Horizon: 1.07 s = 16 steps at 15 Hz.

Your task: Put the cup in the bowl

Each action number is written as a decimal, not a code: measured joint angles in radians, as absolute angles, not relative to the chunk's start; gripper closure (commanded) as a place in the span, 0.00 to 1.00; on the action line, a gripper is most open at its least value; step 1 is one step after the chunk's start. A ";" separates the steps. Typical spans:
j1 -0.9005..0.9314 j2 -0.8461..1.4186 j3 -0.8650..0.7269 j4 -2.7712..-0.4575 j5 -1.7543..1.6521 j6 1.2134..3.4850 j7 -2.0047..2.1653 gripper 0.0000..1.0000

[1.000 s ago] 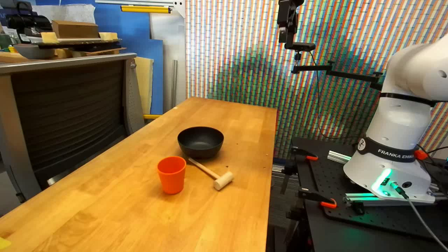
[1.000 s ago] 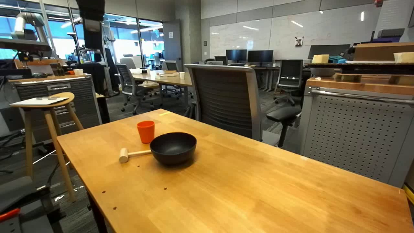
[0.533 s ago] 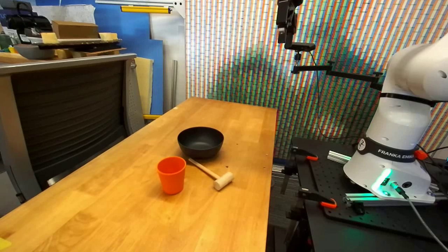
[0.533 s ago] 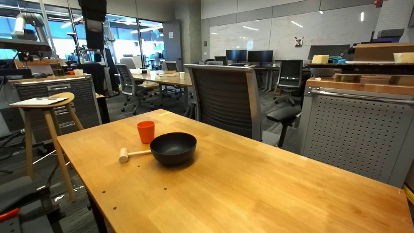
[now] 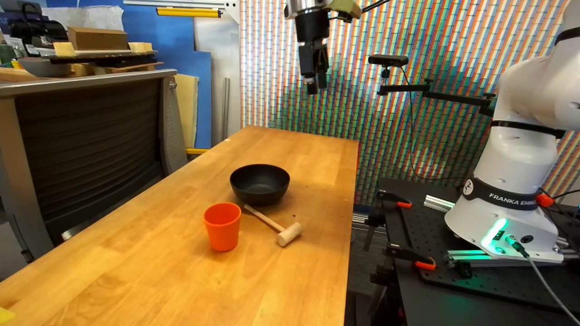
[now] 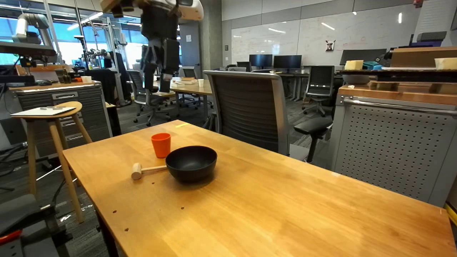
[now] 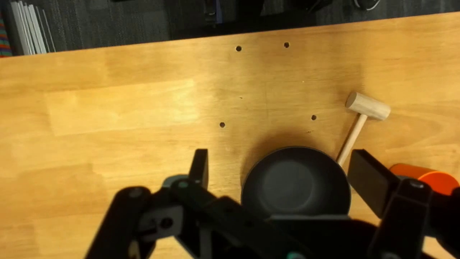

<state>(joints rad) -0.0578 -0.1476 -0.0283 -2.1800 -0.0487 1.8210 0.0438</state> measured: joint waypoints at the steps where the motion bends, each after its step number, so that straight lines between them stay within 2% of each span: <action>1: -0.044 -0.084 -0.012 -2.139 -0.060 1.826 0.048 0.00; 10: 0.079 0.454 0.048 -1.704 -0.082 1.819 0.049 0.00; 16: 0.155 0.715 0.073 -1.422 -0.082 1.752 0.048 0.00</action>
